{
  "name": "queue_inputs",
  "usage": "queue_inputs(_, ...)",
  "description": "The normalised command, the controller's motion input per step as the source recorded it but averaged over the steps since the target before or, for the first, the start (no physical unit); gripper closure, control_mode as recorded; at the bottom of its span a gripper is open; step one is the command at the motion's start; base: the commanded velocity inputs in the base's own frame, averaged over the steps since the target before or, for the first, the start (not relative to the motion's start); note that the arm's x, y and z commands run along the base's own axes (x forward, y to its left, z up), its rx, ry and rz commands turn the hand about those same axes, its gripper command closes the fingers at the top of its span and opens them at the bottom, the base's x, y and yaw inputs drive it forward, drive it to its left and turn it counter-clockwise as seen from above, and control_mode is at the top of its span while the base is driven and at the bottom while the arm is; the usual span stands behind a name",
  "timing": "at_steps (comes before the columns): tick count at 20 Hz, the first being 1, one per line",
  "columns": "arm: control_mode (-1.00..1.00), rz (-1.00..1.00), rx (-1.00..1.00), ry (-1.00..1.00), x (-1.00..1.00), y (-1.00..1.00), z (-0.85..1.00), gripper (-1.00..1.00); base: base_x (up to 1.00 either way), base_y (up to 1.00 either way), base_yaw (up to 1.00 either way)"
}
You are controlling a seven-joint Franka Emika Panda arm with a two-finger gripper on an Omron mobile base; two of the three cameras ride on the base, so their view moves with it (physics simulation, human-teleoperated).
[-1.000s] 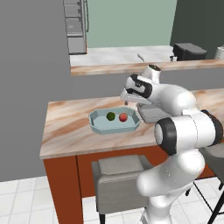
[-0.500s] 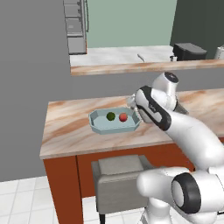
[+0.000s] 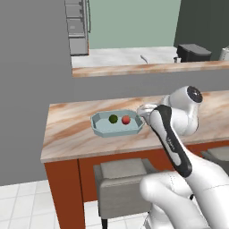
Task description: Place the cold items (peach and lime) from the fridge in one tupperware on the dining counter. Place the warm items (kebab skewer and hot dog) in the stove area in another tupperware.
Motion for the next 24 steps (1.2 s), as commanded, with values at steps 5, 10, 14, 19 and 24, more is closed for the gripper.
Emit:
queue_inputs(5,1.00,0.00,0.00,-0.10,-0.32,-0.01,0.00,-1.00,-0.42,-0.29,-0.02)
queue_inputs(10,1.00,0.00,0.00,0.00,0.00,0.00,0.00,-1.00,-0.31,-0.94,-0.09)
queue_inputs(14,1.00,0.00,0.00,0.00,0.00,0.00,0.00,-1.00,-0.02,-1.00,-0.06)
queue_inputs(19,1.00,0.00,0.00,0.00,0.00,0.00,0.00,-1.00,0.00,-1.00,-0.04)
queue_inputs(24,1.00,0.00,0.00,0.00,0.00,0.00,0.00,-1.00,0.00,-1.00,-0.02)
